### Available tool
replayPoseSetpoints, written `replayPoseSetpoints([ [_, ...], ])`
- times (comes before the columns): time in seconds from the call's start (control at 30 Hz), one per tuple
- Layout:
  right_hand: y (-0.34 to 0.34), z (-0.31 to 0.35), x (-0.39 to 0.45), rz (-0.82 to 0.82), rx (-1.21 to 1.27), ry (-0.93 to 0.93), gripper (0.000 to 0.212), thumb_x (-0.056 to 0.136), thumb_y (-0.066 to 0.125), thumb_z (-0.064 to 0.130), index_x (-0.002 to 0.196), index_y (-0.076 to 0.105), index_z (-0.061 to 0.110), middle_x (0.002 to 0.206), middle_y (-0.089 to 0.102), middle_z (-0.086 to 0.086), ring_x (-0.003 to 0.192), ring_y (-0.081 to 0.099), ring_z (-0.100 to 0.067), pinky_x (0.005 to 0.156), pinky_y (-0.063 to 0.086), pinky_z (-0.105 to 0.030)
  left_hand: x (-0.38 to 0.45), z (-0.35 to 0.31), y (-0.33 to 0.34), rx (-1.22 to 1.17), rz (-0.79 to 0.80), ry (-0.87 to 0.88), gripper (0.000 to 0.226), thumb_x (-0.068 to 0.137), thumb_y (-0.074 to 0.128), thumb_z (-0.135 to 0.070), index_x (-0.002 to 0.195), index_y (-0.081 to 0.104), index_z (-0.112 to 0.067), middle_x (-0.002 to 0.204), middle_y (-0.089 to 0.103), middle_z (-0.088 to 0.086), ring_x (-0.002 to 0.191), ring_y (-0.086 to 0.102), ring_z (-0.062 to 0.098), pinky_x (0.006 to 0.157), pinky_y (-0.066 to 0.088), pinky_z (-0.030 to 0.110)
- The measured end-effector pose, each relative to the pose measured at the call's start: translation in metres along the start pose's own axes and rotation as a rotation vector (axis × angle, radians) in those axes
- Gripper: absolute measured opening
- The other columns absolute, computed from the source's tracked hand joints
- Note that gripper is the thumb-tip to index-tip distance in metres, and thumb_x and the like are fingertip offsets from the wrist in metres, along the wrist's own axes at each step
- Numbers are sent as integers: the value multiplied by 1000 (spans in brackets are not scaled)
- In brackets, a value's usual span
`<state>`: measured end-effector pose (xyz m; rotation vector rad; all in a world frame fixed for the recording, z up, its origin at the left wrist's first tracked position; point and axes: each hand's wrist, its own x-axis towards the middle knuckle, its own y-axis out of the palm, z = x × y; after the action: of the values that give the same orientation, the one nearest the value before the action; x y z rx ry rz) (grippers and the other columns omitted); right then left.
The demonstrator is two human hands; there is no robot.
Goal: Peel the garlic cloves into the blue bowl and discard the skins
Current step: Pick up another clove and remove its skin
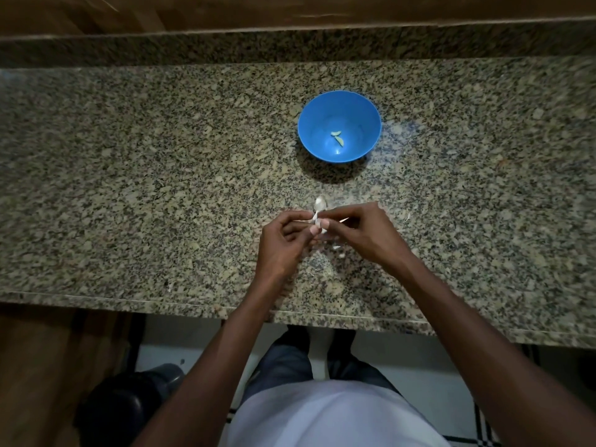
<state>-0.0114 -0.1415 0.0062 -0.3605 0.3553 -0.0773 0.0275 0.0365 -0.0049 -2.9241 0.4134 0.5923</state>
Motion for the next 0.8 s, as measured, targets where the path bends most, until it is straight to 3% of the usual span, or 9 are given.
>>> replayPoseSetpoints([
  [0.1,-5,-7,-7,-8,7,34,19,87,84,32,104,84,23,90,81,5,80,78,-11,81,65,-45,-4,4,8,98,9,46,34,85,85,-17,111,62,-11,91,79,7,87,78,18,80,64,39],
  [0.2,-9,-13,-12,11,-10,22,12,89,83,26,100,84,20,83,80,4,75,77,-14,76,66,-44,-4,10,12,183,25,93,36,83,87,-23,106,60,-15,88,79,5,85,77,15,79,64,37],
  [0.33,1,-26,-16,-139,-410,-169,12,95,72,8,101,81,13,90,74,0,74,68,-11,66,61,-28,-6,21,16,339,-79,175,21,89,80,-15,104,65,-17,90,74,-6,85,73,5,73,62,23],
  [0.5,16,-41,-19,-126,-802,-282,13,101,65,15,90,70,11,88,55,-2,66,54,-16,56,54,-34,1,40,1,474,-176,172,20,92,78,-17,106,64,-15,92,69,-4,85,67,8,74,59,22],
  [0.67,20,-41,-20,-86,-905,-308,12,100,62,8,89,66,8,89,52,-5,67,51,-18,58,54,-38,3,46,-3,521,-166,195,19,92,77,-18,105,64,-15,89,68,-4,82,66,8,69,51,9],
  [0.8,19,-39,-13,-48,-932,-316,13,103,57,8,96,67,5,93,53,-7,73,53,-19,64,55,-38,5,48,-3,530,-151,187,19,92,77,-15,104,63,-15,89,66,-3,81,64,9,67,49,10],
])
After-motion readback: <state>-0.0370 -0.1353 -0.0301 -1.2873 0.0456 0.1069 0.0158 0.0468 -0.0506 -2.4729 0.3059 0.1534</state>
